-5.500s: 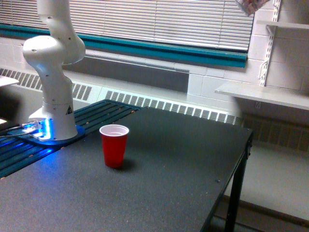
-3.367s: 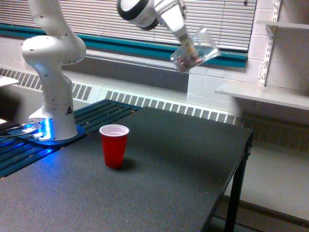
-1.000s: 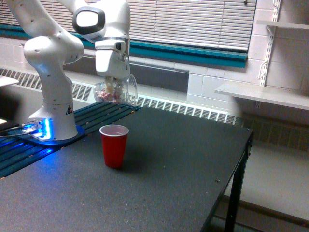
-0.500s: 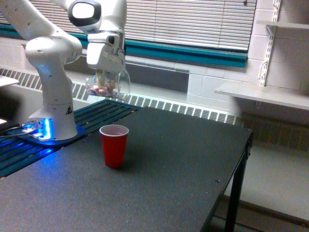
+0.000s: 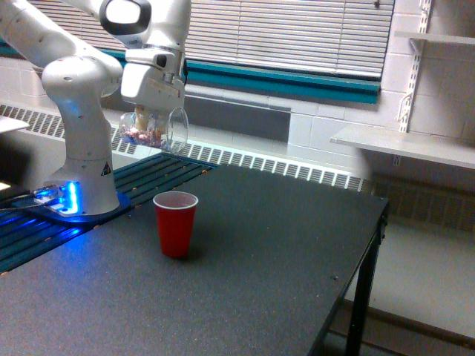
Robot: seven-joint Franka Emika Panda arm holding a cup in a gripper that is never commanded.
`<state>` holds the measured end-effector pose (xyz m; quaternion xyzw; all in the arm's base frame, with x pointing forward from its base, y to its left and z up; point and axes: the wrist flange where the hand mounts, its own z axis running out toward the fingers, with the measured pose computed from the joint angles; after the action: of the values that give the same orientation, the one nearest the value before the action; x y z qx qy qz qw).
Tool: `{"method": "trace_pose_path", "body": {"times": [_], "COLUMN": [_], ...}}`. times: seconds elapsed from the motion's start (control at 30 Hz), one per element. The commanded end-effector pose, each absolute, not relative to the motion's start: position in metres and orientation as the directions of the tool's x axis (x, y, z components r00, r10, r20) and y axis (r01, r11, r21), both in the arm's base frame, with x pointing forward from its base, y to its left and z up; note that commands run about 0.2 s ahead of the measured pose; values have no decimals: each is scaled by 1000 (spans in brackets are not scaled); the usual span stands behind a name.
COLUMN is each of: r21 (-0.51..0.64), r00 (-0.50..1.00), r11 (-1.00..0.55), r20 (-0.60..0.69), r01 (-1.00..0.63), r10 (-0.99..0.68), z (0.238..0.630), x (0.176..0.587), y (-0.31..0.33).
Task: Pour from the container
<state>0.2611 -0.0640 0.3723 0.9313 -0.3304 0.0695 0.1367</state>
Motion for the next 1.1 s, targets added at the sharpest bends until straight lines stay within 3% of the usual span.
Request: {"method": "trace_pose_path", "body": {"times": [0.03,1.1], "r21": [247,383], "r00": [787,854], "r11": [-748,-772], "r20": [186,103], "r01": [-616,-508], "r10": [-588,-511], "z": [355,332], "x": [253,246], "y": [-55,-32]}}
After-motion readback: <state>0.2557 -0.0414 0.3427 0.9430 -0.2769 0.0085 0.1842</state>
